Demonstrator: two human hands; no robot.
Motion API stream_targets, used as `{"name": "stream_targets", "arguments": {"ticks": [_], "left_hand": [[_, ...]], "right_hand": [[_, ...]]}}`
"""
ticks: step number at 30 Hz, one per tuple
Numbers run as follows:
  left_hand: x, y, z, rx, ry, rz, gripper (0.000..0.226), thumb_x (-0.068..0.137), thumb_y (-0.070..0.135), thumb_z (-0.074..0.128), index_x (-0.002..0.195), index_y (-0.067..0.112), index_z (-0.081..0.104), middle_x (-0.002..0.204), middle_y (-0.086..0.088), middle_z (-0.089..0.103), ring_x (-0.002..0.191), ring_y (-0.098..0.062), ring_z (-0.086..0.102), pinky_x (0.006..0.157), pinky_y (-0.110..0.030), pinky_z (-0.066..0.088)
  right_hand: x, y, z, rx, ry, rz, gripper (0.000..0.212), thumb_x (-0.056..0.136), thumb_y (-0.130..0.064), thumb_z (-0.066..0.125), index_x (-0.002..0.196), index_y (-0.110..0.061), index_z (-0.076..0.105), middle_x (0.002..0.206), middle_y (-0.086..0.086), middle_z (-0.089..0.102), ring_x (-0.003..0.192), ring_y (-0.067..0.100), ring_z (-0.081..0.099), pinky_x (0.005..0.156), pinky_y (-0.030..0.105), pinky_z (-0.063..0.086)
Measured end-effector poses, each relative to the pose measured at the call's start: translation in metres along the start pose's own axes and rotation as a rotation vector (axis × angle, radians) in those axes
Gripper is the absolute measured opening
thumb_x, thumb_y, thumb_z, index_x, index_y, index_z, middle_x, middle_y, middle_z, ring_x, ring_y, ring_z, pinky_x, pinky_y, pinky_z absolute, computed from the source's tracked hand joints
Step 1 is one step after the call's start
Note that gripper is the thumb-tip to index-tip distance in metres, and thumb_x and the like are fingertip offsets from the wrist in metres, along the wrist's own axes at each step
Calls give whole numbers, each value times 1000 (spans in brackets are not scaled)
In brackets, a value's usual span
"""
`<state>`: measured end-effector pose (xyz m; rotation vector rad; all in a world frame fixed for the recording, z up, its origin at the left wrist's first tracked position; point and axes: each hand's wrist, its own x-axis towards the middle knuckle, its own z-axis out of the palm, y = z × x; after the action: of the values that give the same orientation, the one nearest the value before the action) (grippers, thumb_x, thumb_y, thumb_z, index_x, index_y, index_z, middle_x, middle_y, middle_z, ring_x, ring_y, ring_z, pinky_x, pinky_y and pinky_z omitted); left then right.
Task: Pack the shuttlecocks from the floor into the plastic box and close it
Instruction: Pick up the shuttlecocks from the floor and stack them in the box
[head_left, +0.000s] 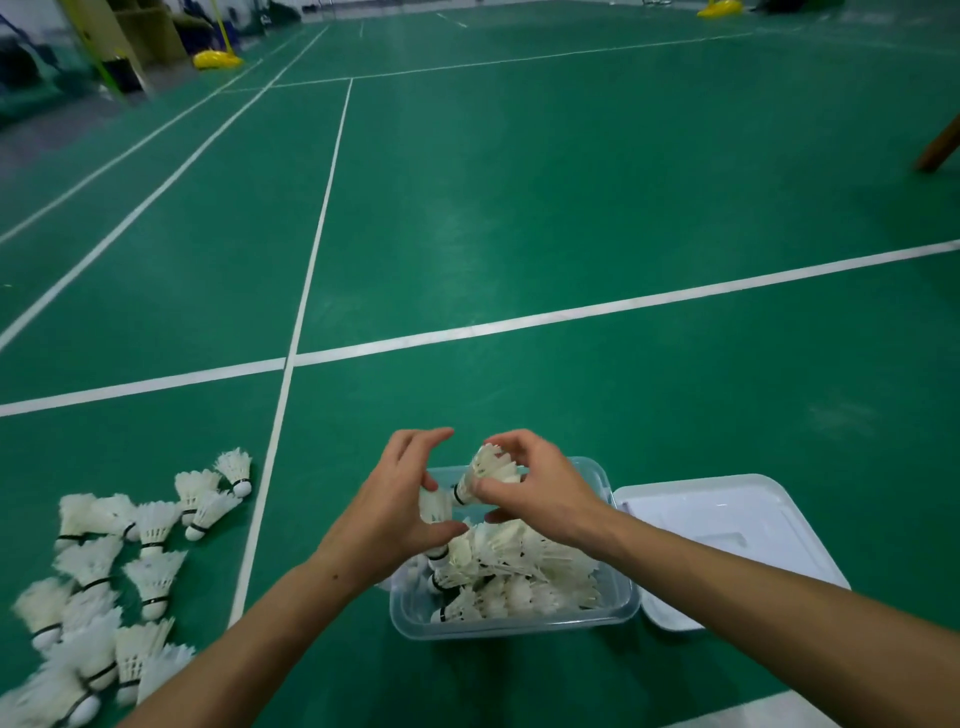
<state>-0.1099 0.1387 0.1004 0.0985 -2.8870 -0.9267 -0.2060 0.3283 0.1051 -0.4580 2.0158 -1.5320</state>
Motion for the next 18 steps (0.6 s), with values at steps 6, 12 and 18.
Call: {"name": "stream_targets", "arguments": {"ticks": [6, 12, 18], "left_hand": [[4, -1, 13, 10, -27, 19, 111, 74, 36, 94, 161, 34, 24, 155, 15, 20, 112, -5, 57, 101, -36, 56], [7, -4, 17, -19, -31, -5, 120, 74, 34, 94, 165, 34, 15, 162, 17, 12, 125, -12, 52, 108, -39, 51], [9, -4, 19, -21, -38, 47, 118, 75, 27, 93, 164, 38, 16, 165, 21, 6, 113, -12, 58, 99, -42, 56]], "right_hand": [[-13, -4, -8, 52, 0, -117, 53, 91, -21, 83, 140, -22, 63, 121, -5, 64, 95, 20, 78, 79, 37, 67], [-2, -4, -5, -60, 13, -157, 61, 87, -33, 86, 144, -26, 62, 124, -11, 64, 106, 15, 73, 90, 37, 64], [0, 6, 12, -155, -26, -67, 54, 85, -35, 82, 135, -27, 63, 121, -13, 63, 114, 10, 65, 94, 34, 59]]}}
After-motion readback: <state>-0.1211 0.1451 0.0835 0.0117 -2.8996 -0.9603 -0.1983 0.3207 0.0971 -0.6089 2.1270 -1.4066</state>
